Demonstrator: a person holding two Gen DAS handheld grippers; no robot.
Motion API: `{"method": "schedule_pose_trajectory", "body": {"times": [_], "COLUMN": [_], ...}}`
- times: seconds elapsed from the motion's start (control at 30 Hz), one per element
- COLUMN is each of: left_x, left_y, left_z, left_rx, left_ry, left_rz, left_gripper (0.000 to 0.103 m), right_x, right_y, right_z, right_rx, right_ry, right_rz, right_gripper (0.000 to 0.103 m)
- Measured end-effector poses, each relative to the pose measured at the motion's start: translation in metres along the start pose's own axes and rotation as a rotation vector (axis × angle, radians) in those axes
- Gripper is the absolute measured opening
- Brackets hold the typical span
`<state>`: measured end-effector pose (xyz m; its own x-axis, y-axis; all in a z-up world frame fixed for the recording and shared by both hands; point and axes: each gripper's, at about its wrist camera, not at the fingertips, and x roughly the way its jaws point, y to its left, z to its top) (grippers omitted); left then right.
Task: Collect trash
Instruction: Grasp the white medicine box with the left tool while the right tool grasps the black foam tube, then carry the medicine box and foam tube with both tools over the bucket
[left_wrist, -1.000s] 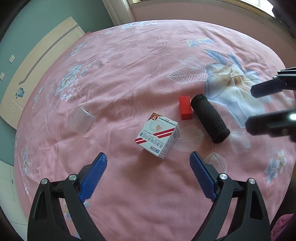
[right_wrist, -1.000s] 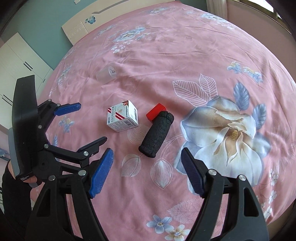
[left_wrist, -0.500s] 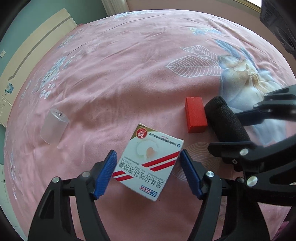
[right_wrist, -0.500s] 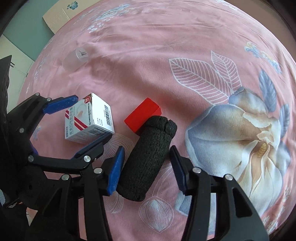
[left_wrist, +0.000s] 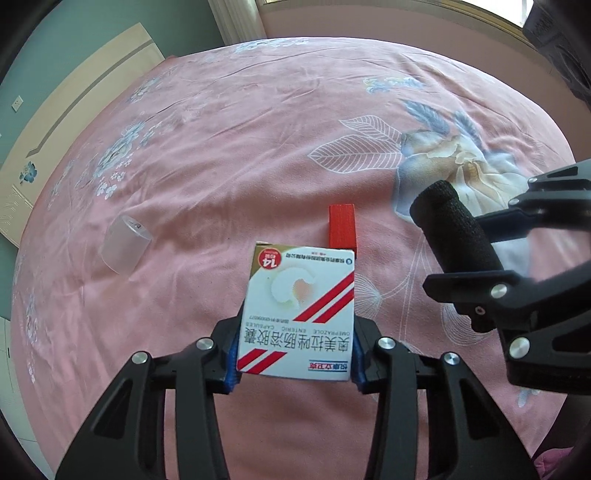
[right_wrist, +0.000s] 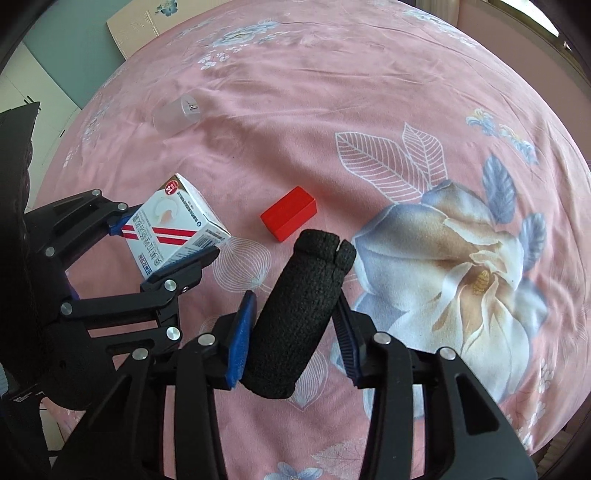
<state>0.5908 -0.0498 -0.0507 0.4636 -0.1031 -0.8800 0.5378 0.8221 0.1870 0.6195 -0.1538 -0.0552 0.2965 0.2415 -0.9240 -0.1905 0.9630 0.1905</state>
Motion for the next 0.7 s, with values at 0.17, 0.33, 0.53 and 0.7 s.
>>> {"method": "schedule_pose_trajectory", "body": {"times": [0.17, 0.33, 0.53, 0.7], "left_x": [-0.058, -0.125, -0.209, -0.266], "left_y": [-0.010, -0.020, -0.041, -0.061], "left_z": [-0.003, -0.008, -0.023, -0.042], "left_rx": [0.000, -0.018, -0.038, -0.074], "left_ry": [-0.045, -0.089, -0.130, -0.135], "left_rz": [0.032, 0.057, 0.098, 0.100], "left_gripper": [0.046, 0.047, 0.047, 0.047], "right_x": [-0.056, -0.124, -0.204, -0.265], "right_y": [0.008, 0.019, 0.035, 0.044], "right_z": [-0.018, -0.040, -0.078, -0.121], "right_rx": [-0.047, -0.092, -0.167, -0.215], "right_ry": [-0.050, -0.119, -0.190, -0.246], "right_rz": [-0.025, -0.049, -0.087, -0.112], "right_gripper": [0.043, 0.043, 0.043, 0.043]}}
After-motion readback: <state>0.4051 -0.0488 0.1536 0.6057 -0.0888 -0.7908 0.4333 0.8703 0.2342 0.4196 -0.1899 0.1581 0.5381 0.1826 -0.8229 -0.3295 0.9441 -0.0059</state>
